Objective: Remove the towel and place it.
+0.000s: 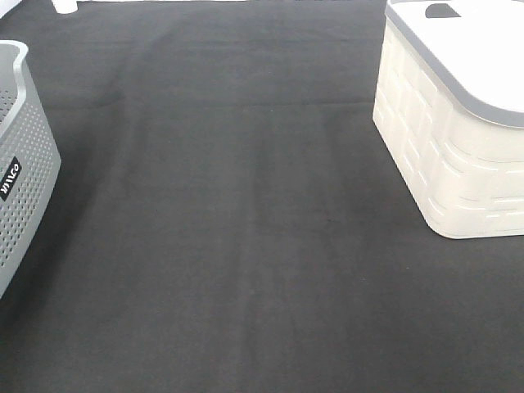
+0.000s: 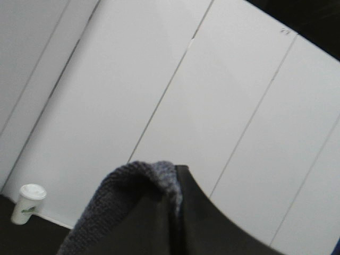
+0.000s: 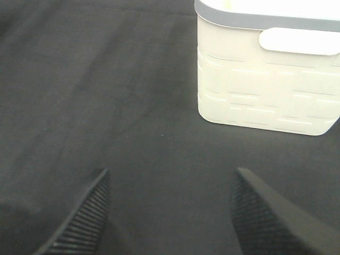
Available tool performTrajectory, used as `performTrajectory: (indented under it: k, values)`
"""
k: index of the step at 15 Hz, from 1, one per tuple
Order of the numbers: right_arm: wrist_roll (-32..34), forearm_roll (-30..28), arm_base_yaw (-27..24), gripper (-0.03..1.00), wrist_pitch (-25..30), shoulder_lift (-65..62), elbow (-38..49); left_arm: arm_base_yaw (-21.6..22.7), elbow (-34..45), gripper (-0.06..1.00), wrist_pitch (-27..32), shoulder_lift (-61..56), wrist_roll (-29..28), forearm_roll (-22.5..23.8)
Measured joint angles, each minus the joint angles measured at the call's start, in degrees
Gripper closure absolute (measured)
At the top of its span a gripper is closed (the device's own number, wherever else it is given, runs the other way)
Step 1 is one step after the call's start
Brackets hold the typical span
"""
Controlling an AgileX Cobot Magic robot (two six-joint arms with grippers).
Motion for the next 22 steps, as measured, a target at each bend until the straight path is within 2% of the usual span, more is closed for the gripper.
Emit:
performTrajectory:
  k: [3,6,9,10,13,15,17,18,20,21,22]
  values:
    - [0.0,0.0,0.0,0.32,0.0,0.0,0.0,-6.7,-5.67,0.94,-0.52,2.23,0.0,2.52]
    - [0.0,0.0,0.0,0.32,0.0,0.0,0.0,-13.92,-7.16,0.94,-0.69,7.28,0.0,6.42]
    - [0.0,0.0,0.0,0.32,0.0,0.0,0.0,-22.29,-7.16,0.94,0.11,12.15,0.11,13.64]
    - [0.0,0.0,0.0,0.32,0.0,0.0,0.0,-23.84,-7.22,0.94,0.69,12.95,0.11,15.18]
    - [0.0,0.0,0.0,0.32,0.0,0.0,0.0,-31.91,-7.22,0.94,6.99,17.3,0.23,23.15]
    - [0.0,0.0,0.0,0.32,0.0,0.0,0.0,-35.75,-7.22,0.94,13.01,19.88,0.23,26.24]
    - [0.0,0.0,0.0,0.32,0.0,0.0,0.0,-37.99,-7.22,0.94,21.14,22.35,0.23,26.87]
    - [0.0,0.0,0.0,0.32,0.0,0.0,0.0,-39.71,-7.22,0.94,29.05,25.44,0.23,26.7]
    - [0.0,0.0,0.0,0.32,0.0,0.0,0.0,-40.97,-7.22,0.94,32.95,27.27,1.66,25.61]
    - [0.0,0.0,0.0,0.32,0.0,0.0,0.0,-41.94,-7.22,0.94,34.72,28.07,4.41,24.52]
    - [0.0,0.0,0.0,0.32,0.0,0.0,0.0,-43.26,-7.22,0.94,35.98,28.48,10.94,22.52]
